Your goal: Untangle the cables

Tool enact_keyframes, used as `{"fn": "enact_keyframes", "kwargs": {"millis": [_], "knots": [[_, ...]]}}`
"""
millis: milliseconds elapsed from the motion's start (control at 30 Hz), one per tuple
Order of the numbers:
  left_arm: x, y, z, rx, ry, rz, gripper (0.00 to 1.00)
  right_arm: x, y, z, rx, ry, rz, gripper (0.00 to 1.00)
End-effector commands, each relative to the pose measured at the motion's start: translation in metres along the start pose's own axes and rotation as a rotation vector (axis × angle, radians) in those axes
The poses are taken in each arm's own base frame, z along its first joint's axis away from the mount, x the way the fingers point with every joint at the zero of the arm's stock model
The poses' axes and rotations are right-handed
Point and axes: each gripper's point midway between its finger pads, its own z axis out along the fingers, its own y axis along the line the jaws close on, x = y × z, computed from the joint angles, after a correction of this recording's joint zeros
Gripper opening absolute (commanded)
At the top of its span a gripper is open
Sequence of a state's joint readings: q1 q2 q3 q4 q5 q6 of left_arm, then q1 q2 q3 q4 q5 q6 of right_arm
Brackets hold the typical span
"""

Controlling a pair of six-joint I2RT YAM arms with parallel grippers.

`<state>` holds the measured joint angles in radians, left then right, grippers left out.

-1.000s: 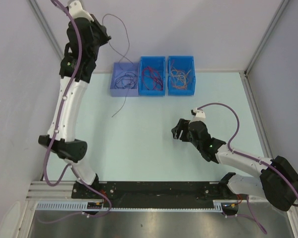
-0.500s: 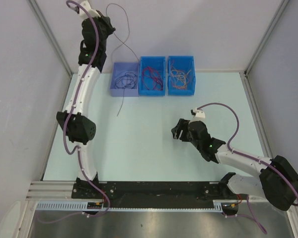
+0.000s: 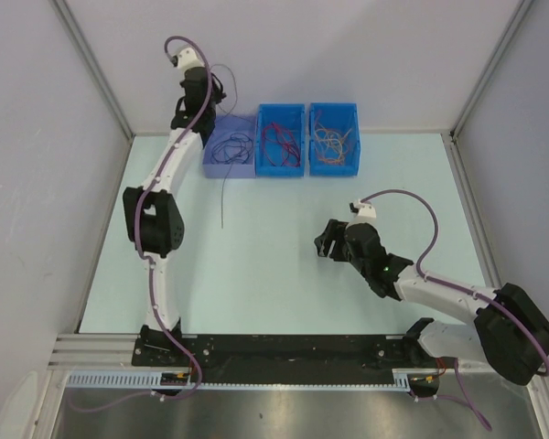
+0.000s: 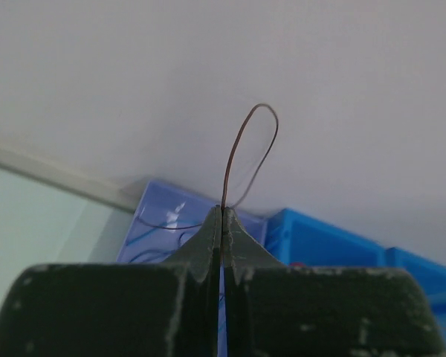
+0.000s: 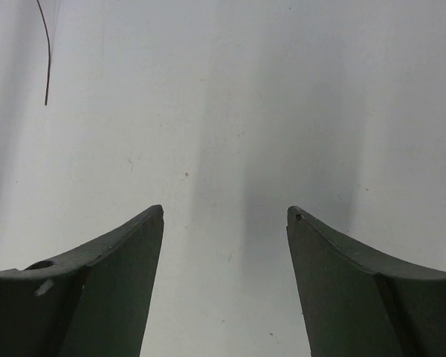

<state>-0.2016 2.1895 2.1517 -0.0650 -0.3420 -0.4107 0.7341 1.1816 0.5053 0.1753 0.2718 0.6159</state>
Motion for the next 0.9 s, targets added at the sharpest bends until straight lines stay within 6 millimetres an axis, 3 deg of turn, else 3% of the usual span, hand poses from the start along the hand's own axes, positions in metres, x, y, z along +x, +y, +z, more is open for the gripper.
{"fn": "enact_keyframes", "kwargs": {"millis": [0, 100, 233, 300, 367, 400, 433, 467, 533, 633, 733, 833, 867], "knots": [[-0.004, 0.021, -0.019, -0.086, -0.016, -0.024, 0.0, -0.008, 0.007, 0.002, -0.022, -0.043, -0.003, 0.72], [0.007, 0.041, -0.026, -0.158, -0.002, -0.018, 0.0, -0.004, 0.005, 0.006, -0.02, -0.033, -0.01, 0.72], [0.016, 0.046, -0.029, -0.148, 0.034, 0.001, 0.01, 0.001, 0.003, 0.012, -0.018, -0.02, -0.021, 0.72], [0.026, 0.044, -0.027, -0.131, 0.065, 0.014, 0.06, 0.004, 0.001, 0.015, -0.013, -0.013, -0.028, 0.72], [0.032, 0.041, -0.024, -0.119, 0.102, 0.023, 0.3, 0.004, 0.0, 0.017, -0.016, -0.01, -0.024, 0.72], [0.044, 0.041, -0.019, -0.111, 0.136, 0.032, 0.49, 0.004, -0.001, 0.017, -0.014, -0.007, -0.024, 0.72], [0.056, 0.046, -0.019, -0.117, 0.187, 0.046, 0.76, 0.004, -0.001, 0.017, -0.014, -0.007, -0.022, 0.72], [0.044, 0.038, -0.018, -0.101, 0.179, 0.032, 0.85, 0.005, 0.0, 0.016, -0.017, -0.005, -0.023, 0.72], [0.057, 0.036, -0.018, -0.082, 0.237, 0.041, 0.94, 0.005, -0.001, 0.018, -0.013, -0.006, -0.024, 0.72], [0.053, 0.026, -0.024, -0.033, 0.254, 0.036, 0.96, 0.006, -0.003, 0.019, -0.01, -0.002, -0.024, 0.73], [0.064, 0.024, -0.035, -0.001, 0.302, 0.05, 0.92, 0.006, -0.003, 0.022, -0.013, -0.001, -0.027, 0.72], [0.081, 0.028, -0.054, 0.024, 0.358, 0.079, 0.87, 0.007, -0.004, 0.023, -0.009, 0.004, -0.025, 0.73], [0.096, 0.036, -0.065, 0.024, 0.398, 0.098, 0.86, 0.01, -0.006, 0.024, -0.003, 0.011, -0.027, 0.73]]}}
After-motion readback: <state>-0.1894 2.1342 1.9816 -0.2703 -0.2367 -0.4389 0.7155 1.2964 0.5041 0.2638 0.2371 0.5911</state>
